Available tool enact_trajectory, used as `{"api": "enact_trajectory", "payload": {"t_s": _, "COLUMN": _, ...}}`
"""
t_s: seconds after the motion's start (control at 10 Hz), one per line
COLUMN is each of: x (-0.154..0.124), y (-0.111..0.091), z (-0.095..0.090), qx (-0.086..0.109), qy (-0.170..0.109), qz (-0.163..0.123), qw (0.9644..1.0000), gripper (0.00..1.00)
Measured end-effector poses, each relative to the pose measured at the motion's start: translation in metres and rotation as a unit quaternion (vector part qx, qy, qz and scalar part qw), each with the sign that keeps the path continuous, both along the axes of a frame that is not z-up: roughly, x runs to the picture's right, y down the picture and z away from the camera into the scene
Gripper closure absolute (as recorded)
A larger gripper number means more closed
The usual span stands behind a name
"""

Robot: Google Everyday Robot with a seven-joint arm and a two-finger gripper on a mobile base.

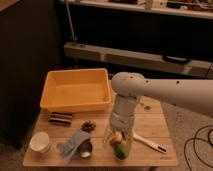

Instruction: Place pepper in tray

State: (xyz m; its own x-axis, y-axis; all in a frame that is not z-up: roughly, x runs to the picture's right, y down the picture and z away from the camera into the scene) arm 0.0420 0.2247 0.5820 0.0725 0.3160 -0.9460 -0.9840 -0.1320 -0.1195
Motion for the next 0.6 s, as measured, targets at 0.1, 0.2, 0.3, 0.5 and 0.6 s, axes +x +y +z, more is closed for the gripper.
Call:
{"api": "enact_trajectory", "payload": {"t_s": 0.1, "x": -0.0007, "y": 0.0007, "z": 0.0005, "qx": 0.000, "qy": -0.001, "qz": 0.000, "qw": 1.0000, "gripper": 0.35}}
{"api": "enact_trajectory", "payload": {"t_s": 0.2, "x": -0.0009, "y": 0.0018, "z": 0.0020, "qx": -0.001, "qy": -0.001, "qz": 0.002, "qw": 1.0000, "gripper": 0.35}}
{"api": "enact_trajectory", "payload": {"t_s": 0.3, "x": -0.0008, "y": 0.0025, "z": 0.0035, "qx": 0.000, "qy": -0.003, "qz": 0.003, "qw": 1.0000, "gripper": 0.35}}
{"api": "enact_trajectory", "payload": {"t_s": 0.5, "x": -0.0001, "y": 0.0026, "z": 0.0055, "qx": 0.002, "qy": -0.006, "qz": 0.003, "qw": 1.0000, "gripper": 0.35}}
{"api": "enact_trajectory", "payload": {"t_s": 0.6, "x": 0.0008, "y": 0.0013, "z": 0.0068, "qx": 0.004, "qy": -0.007, "qz": 0.004, "qw": 1.0000, "gripper": 0.35}}
